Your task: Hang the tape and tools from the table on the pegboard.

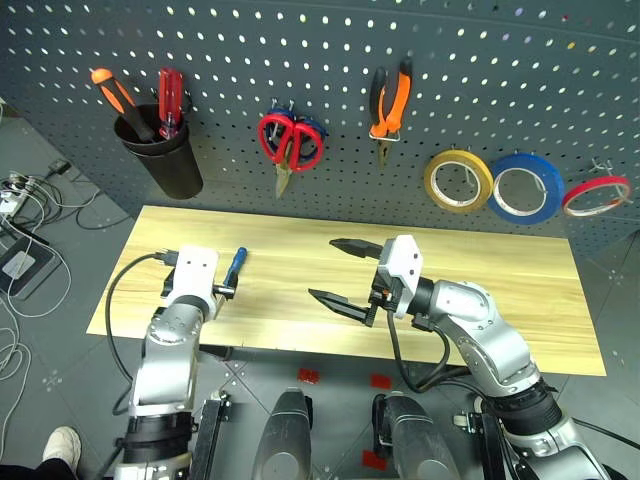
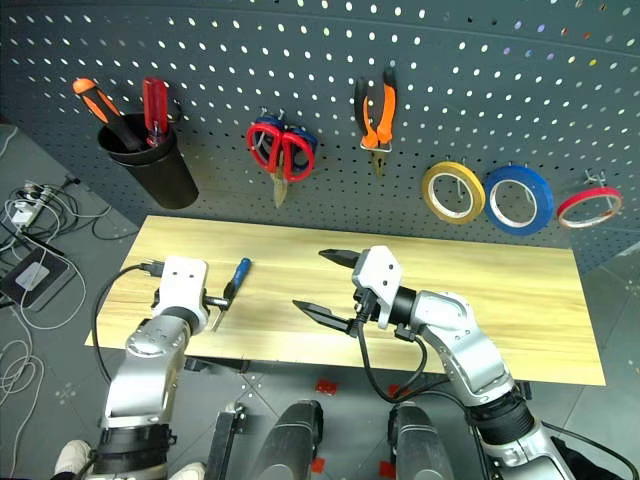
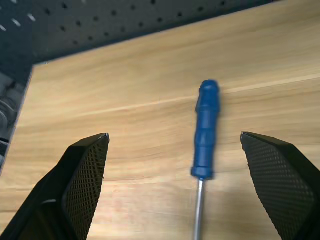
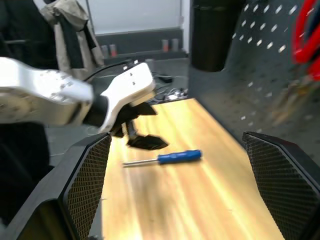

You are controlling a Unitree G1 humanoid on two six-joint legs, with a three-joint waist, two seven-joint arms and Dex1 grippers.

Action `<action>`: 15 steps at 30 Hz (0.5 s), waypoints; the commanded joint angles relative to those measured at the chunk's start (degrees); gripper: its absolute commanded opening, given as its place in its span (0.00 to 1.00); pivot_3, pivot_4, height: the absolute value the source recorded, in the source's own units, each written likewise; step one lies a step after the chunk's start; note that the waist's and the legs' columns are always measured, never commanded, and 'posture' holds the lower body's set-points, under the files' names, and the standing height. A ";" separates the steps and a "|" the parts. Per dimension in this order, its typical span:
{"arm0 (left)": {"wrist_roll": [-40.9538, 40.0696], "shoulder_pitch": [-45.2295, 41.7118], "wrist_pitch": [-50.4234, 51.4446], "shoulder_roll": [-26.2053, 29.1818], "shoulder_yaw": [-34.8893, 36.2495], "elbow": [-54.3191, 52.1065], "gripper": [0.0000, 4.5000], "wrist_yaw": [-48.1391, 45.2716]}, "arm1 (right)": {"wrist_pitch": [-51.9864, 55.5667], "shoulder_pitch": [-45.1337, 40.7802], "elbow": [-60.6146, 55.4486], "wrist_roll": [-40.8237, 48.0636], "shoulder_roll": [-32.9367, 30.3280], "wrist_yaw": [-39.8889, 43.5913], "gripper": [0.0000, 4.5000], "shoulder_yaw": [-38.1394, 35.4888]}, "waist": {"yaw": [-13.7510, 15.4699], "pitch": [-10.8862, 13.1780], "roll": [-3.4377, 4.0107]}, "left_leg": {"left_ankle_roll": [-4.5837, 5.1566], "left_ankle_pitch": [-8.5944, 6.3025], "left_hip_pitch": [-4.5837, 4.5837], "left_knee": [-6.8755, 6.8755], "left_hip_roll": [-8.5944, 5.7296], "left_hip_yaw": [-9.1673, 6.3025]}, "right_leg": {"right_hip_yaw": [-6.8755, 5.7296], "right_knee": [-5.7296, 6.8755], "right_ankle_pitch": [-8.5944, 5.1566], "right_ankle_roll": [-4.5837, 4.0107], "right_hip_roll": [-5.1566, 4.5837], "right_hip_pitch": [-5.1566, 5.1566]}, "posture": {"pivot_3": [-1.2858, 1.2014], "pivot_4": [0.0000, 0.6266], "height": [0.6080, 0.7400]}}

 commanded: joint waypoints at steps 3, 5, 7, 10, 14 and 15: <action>-4.05 -7.63 0.16 4.64 -0.37 12.28 0.98 -6.36 | 3.24 -1.55 -1.94 0.90 1.91 -0.96 1.00 0.34 | -0.05 2.01 0.06 | -0.01 0.01 0.01 0.02 0.01 -0.01 | 0.00 0.10 0.00 0.00 0.01 -0.05 | 0.58 0.77 1.00; -5.19 -10.24 0.33 5.37 -1.31 16.46 0.98 -8.58 | 4.09 -1.42 -2.47 0.86 2.22 -1.17 1.00 0.42 | -0.09 2.80 0.04 | -0.01 0.01 0.00 0.01 0.02 -0.03 | 0.01 0.13 0.00 0.00 0.04 -0.10 | 0.58 0.79 1.00; -6.01 -12.57 0.43 5.71 -1.91 20.66 0.98 -10.18 | 4.56 -0.90 -2.95 0.74 2.22 -1.15 1.00 0.51 | -0.15 3.40 0.06 | -0.03 0.02 -0.23 0.04 0.02 0.00 | 0.04 0.26 0.00 0.00 0.05 -0.32 | 0.58 0.80 1.00; -5.99 -14.62 -0.85 6.56 -3.47 25.24 0.98 -12.11 | 5.21 -0.33 -3.62 0.69 2.02 -1.17 1.00 0.44 | -0.17 4.14 0.05 | -0.05 0.03 -0.31 0.07 0.04 0.10 | -0.02 0.39 0.00 -0.01 0.04 -0.41 | 0.57 0.81 1.00; -5.47 -17.00 -2.24 7.70 -4.62 29.24 0.90 -12.28 | 6.12 0.32 -4.70 0.72 1.57 -1.51 1.00 -0.14 | -0.30 4.38 0.19 | -0.07 0.04 -0.27 0.07 0.06 0.08 | -0.04 0.27 0.00 0.00 0.04 -0.40 | 0.57 0.81 1.00; -5.56 -17.22 -2.44 7.86 -4.71 29.61 0.86 -12.39 | 6.21 0.41 -4.82 0.70 1.52 -1.57 1.00 -0.19 | -0.33 4.39 0.19 | -0.07 0.04 -0.27 0.07 0.06 0.08 | -0.04 0.27 0.00 0.00 0.04 -0.40 | 0.57 0.80 1.00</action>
